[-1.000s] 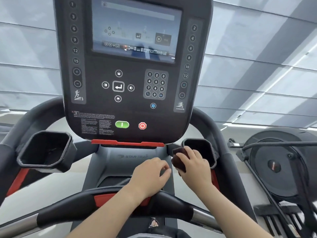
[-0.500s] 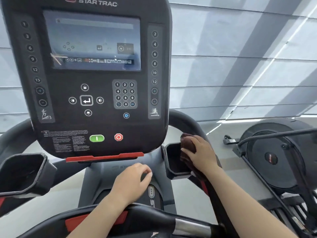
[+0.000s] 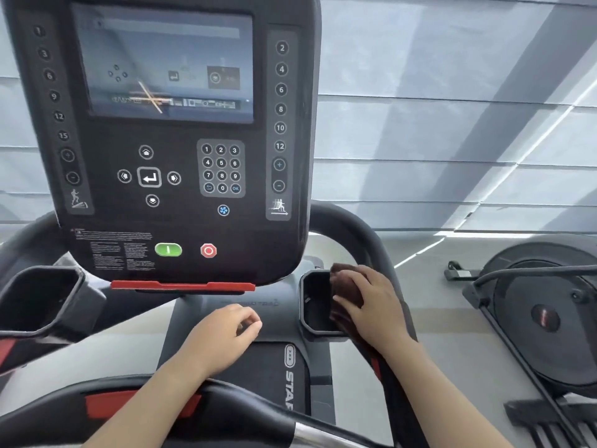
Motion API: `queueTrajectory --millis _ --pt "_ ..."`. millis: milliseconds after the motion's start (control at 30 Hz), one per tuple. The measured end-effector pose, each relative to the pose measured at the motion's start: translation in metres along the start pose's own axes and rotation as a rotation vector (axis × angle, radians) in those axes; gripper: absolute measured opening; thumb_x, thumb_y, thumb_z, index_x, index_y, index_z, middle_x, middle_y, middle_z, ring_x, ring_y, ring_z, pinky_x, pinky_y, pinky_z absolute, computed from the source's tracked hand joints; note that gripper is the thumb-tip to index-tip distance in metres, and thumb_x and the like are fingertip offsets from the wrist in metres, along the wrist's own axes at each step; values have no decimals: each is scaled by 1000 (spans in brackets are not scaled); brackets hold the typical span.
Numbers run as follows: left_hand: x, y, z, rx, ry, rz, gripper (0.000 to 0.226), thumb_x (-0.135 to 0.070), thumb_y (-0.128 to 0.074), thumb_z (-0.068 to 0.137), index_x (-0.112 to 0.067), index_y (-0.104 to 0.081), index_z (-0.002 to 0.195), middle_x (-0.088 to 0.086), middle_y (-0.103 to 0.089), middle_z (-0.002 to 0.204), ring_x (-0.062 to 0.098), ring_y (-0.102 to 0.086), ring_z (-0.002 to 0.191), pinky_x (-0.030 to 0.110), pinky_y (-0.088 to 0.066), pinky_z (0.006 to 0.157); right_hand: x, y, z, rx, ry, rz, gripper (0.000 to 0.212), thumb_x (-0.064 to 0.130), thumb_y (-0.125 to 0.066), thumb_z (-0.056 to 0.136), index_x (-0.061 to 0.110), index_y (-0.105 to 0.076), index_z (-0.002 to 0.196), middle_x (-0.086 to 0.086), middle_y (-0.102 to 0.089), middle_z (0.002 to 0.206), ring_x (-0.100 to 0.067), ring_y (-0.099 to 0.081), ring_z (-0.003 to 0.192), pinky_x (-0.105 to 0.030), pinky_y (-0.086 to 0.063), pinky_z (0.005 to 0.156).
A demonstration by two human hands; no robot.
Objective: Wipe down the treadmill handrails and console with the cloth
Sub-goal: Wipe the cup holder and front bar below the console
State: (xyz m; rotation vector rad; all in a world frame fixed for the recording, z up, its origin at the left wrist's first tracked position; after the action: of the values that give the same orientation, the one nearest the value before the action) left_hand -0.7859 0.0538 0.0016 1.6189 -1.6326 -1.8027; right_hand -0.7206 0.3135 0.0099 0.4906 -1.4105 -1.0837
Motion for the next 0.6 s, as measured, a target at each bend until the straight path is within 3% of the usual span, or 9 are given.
queueTrajectory --millis 100,267,500,600 --pt "1 -3 1 24 24 18 11 -38 -50 89 -36 -61 85 -15 -63 89 1 -56 77 17 -42 68 2 -4 10 -3 14 -33 34 42 -67 79 36 -59 111 11 -55 122 -20 -47 113 -38 -46 88" --pt "2 -2 1 35 52 27 13 -38 -50 89 -33 -63 89 -16 -63 88 0 -57 77 13 -39 64 5 -4 30 91 -5 -30 35 44 -62 84 37 -56 118 11 -52 128 -21 -44 117 -40 -45 91" --pt "2 -2 -1 26 22 33 13 -40 -50 89 -37 -62 89 -20 -62 83 -7 -55 78 10 -38 61 9 26 -31 -69 0 192 42 39 -67 81 42 -52 121 23 -52 125 -7 -47 116 -25 -38 95" --pt "0 -4 -1 55 6 24 14 -41 -50 89 -36 -63 89 -20 -62 83 -7 -55 77 11 -38 62 34 18 -54 -87 67 209 45 34 -70 80 37 -54 123 19 -52 128 -6 -45 119 -20 -32 102"
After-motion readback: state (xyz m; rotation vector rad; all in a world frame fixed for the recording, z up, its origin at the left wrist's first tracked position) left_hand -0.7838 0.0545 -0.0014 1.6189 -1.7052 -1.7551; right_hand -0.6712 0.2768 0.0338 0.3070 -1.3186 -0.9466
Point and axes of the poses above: each hand's wrist, its own z-axis towards the middle knuckle, its own y-axis out of the back of the hand, x = y × z, the point moved 7 cm from there along z, towards the middle knuckle
